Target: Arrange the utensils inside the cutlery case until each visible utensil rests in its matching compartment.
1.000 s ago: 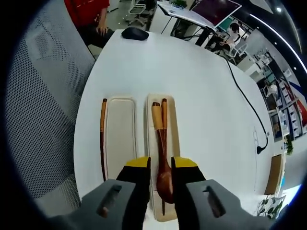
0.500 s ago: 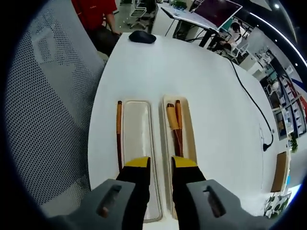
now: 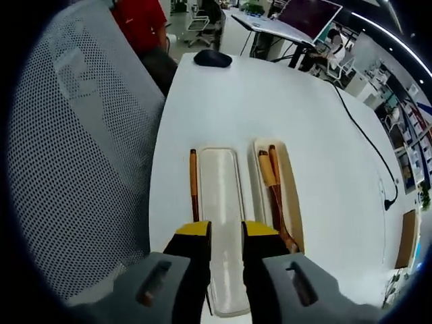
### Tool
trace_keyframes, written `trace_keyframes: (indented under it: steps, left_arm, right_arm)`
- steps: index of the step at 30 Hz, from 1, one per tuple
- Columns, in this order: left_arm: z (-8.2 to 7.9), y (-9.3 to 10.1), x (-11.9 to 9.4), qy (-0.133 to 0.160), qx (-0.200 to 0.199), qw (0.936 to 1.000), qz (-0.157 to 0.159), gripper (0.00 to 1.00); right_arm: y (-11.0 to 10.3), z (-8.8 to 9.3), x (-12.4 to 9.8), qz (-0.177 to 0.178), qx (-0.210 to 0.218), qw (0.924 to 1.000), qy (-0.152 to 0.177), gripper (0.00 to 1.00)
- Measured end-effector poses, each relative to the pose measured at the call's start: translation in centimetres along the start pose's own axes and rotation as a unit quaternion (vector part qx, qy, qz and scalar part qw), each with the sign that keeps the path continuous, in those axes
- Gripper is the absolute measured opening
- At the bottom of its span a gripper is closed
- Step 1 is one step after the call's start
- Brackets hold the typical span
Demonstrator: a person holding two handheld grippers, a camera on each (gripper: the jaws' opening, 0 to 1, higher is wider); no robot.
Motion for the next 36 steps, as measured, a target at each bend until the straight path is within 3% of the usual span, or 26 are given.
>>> trace_keyframes:
  steps: [20,36]
  left_arm:
    - [0.1,-0.1,0.0,-0.001,-0.001,1.0,0.001,0.39]
    - [0.2,0.1,0.1,-0.005,0.001,1.0,0.003,0.39]
  right_arm:
    - [-3.2,0.7,1.5,-0.079,0.003,0.9969,-0.008,0.13]
    - [-3.3,1.5,2.1,-0.079,-0.008,0.9966,-0.024,0.17]
Point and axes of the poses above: the point that each gripper's makers call its tool centre point, and the gripper's own axes: x roughly forward along the fingers, y roughly to its right, z roughly out of its underside, the point moved 6 cm from there along -x, roughly backward along the fingers, and after that the axes turned 6 degrees about y, right-handed, at the moved point
